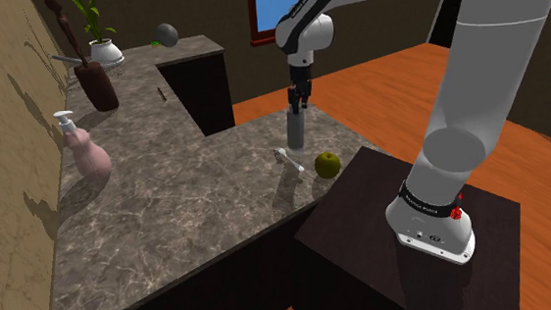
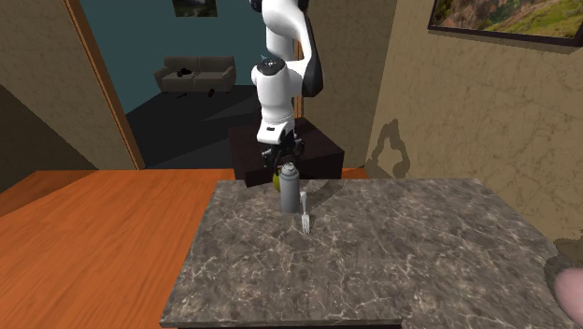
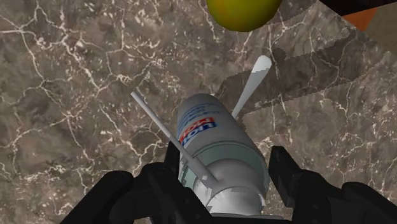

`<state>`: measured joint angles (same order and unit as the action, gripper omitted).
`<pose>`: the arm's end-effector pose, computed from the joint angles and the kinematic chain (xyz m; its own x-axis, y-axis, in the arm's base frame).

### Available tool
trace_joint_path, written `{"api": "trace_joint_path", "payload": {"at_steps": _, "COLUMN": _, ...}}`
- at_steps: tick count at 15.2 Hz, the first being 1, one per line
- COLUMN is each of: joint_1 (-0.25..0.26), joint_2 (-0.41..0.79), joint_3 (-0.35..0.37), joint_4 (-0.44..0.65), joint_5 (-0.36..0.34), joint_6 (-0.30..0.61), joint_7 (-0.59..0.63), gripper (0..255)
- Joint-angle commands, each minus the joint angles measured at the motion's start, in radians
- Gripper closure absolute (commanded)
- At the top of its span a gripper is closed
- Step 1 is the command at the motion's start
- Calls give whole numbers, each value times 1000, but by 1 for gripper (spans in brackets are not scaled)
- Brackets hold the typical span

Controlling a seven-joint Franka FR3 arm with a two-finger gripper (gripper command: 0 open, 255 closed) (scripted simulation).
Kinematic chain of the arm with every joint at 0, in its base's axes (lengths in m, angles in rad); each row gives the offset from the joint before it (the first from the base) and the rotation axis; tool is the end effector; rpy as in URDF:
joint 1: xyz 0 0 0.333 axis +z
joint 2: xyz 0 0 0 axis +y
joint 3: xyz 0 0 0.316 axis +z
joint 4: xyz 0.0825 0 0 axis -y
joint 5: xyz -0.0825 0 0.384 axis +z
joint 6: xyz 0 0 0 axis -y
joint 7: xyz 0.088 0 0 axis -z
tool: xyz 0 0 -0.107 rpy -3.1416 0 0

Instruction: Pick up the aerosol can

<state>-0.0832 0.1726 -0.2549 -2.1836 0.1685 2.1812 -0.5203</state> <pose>0.5060 -0.1708 0.2993 0.9906 0.0817 -0.1096 0.0646 -0.9864 -0.1509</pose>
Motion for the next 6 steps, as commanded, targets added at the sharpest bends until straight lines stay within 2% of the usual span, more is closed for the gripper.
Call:
{"api": "trace_joint_path", "payload": {"at_steps": 1, "joint_1": 1, "joint_2": -19, "joint_3": -2, "joint_4": 8, "joint_5": -8, "joint_6": -25, "joint_7": 8, "gripper": 255}}
{"api": "trace_joint_path", "payload": {"at_steps": 6, "joint_1": 3, "joint_2": -45, "joint_3": -4, "joint_4": 21, "joint_5": -20, "joint_6": -63, "joint_7": 18, "gripper": 255}}
